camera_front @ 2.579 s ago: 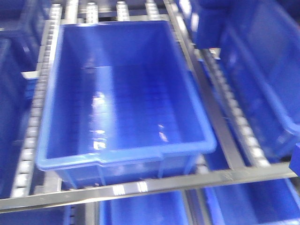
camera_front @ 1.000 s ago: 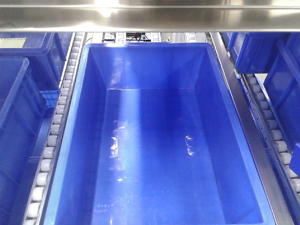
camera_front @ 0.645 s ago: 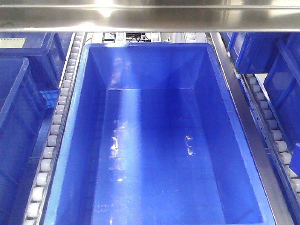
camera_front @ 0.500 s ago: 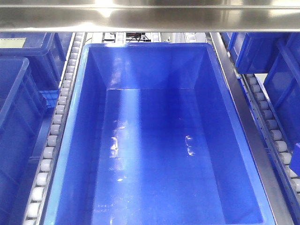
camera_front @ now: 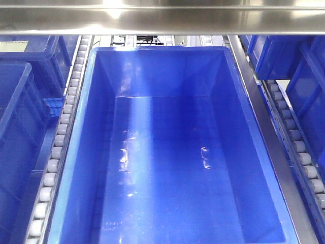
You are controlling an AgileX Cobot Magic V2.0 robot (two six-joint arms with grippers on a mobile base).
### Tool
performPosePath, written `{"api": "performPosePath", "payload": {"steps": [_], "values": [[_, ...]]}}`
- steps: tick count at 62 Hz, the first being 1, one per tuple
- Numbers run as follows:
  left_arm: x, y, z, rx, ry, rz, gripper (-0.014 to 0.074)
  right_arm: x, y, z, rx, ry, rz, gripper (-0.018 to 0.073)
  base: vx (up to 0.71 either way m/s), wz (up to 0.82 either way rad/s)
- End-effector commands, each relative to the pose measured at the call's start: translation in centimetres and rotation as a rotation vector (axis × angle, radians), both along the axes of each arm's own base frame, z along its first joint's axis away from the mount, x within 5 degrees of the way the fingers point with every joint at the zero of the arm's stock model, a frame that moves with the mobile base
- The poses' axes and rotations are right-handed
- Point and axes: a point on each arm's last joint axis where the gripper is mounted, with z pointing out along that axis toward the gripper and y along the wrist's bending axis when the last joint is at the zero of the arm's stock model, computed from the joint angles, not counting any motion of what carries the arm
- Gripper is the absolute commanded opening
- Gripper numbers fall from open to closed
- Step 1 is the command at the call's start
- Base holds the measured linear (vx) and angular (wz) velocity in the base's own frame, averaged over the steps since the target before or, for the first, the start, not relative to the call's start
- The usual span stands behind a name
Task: Pour parts from conveyor to right shelf
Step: 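Turn and stop facing an empty blue bin on the shelf, then extend the right gripper with the part over the blue bin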
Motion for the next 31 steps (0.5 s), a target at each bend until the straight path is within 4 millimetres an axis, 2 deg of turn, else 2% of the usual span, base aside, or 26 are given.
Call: {"api": "performPosePath", "payload": {"steps": [1, 12, 21, 31], "values": [[0.0, 0.0, -0.3, -0.010, -0.060, -0.002, -0.0006, 1.1, -0.1, 1.5, -0.003, -0.067, -0.015, -0.0005, 0.00, 0.00], [0.0, 0.0, -0.3, -0.010, -0.060, -0.002, -0.0006, 4.1, 0.7, 1.5, -0.133, 0.047, 0.085, -0.0005, 0.00, 0.00], [0.0, 0.0, -0.3, -0.010, -0.060, -0.002, -0.0006, 6.3, 2.3, 3.2, -0.172, 0.039, 0.238, -0.0005, 0.00, 0.00], [0.0, 0.0, -0.3, -0.010, -0.060, -0.002, -0.0006, 9.5, 4.6, 4.5, -0.163, 0.085, 0.373, -0.0003, 0.00, 0.00]]}}
